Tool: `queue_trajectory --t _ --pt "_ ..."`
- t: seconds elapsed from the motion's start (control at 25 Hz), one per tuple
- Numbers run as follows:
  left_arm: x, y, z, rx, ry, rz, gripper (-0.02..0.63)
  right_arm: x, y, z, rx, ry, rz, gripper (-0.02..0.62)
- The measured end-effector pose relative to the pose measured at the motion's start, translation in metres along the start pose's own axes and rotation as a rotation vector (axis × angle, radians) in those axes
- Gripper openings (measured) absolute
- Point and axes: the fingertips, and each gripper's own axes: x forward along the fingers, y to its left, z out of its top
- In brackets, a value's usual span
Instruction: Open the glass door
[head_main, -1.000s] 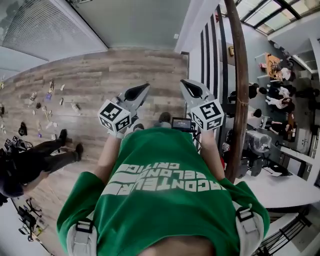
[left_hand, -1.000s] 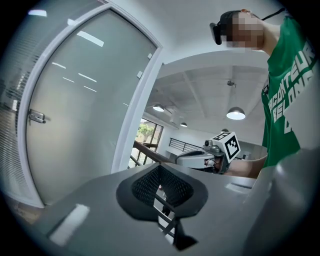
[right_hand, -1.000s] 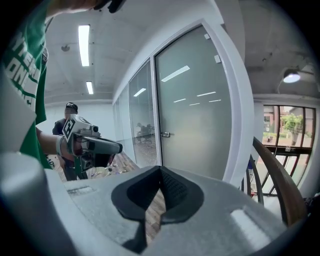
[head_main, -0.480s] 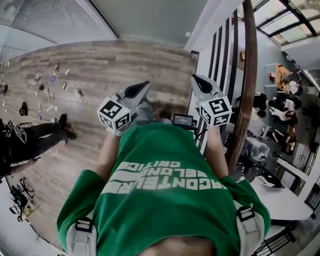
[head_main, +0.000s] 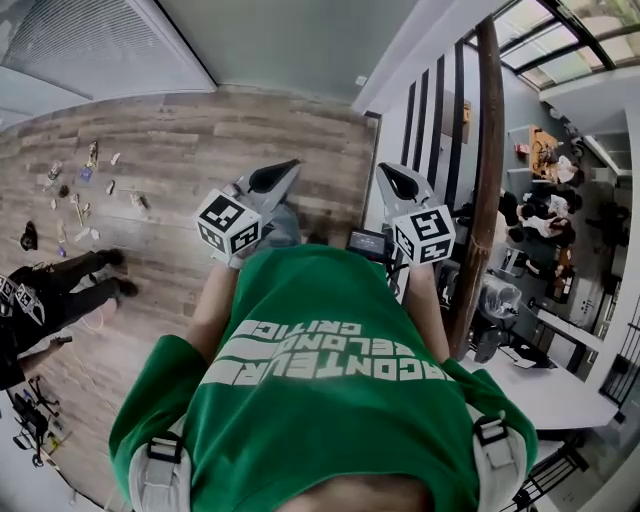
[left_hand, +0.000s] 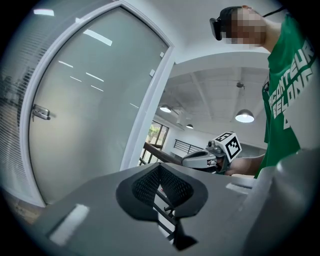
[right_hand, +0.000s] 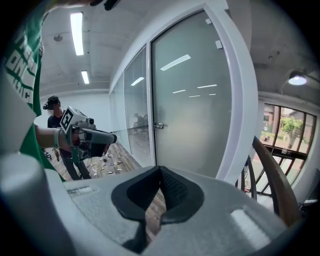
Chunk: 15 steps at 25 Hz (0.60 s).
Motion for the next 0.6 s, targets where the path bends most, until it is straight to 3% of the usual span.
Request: queue_trajectory --t 0.2,0.6 --pt "0.008 0.035 0.015 0.016 0.015 -0.021 0.015 0.03 -0.019 0.02 0.01 -0.006 -0.044 -0.006" --pt "-0.006 0.118 0.042 -0.017 0.008 0.022 0.015 0.096 -0.029 0.062 0.005 0.014 -0.071 -0.006"
